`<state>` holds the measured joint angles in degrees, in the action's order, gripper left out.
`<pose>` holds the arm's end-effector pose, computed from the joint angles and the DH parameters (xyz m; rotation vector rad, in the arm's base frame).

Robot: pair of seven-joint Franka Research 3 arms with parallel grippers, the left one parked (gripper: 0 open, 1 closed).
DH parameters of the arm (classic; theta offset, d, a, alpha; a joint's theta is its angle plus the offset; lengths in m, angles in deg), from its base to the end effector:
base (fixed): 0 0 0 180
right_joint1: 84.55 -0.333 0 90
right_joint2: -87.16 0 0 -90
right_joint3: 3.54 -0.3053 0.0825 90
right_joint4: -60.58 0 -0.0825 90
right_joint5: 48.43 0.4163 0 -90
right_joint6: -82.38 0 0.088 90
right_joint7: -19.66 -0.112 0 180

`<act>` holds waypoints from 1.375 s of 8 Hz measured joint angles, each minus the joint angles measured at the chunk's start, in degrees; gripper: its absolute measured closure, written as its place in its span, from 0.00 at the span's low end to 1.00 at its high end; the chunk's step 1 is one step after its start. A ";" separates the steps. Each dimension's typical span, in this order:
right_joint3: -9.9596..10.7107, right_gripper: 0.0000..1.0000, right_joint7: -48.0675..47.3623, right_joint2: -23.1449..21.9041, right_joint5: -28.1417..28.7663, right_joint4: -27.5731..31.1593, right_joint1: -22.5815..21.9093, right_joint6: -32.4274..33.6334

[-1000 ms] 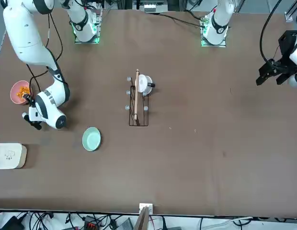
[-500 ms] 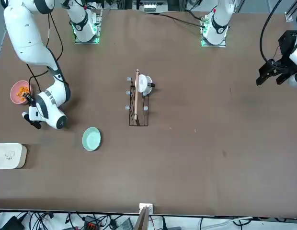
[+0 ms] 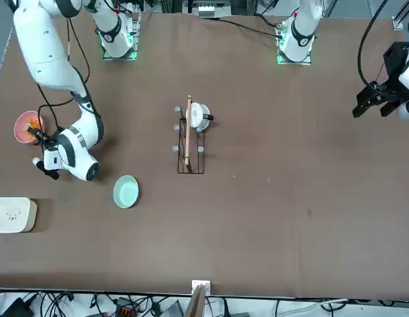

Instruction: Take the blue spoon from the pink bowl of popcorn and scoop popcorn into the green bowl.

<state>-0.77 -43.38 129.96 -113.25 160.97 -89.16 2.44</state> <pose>0.5858 -0.0940 0.1355 1.5989 -0.4373 -0.2210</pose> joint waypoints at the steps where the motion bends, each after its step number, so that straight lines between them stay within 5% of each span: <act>1: -0.26 0.87 2.04 -0.13 0.13 -2.53 -1.99 2.94; 5: -0.85 0.87 8.89 -0.53 7.08 -16.50 -11.65 9.97; 11: -1.23 0.87 17.56 1.82 10.52 -30.00 -23.22 16.35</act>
<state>-2.00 -25.81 131.78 -102.73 130.96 -112.39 18.79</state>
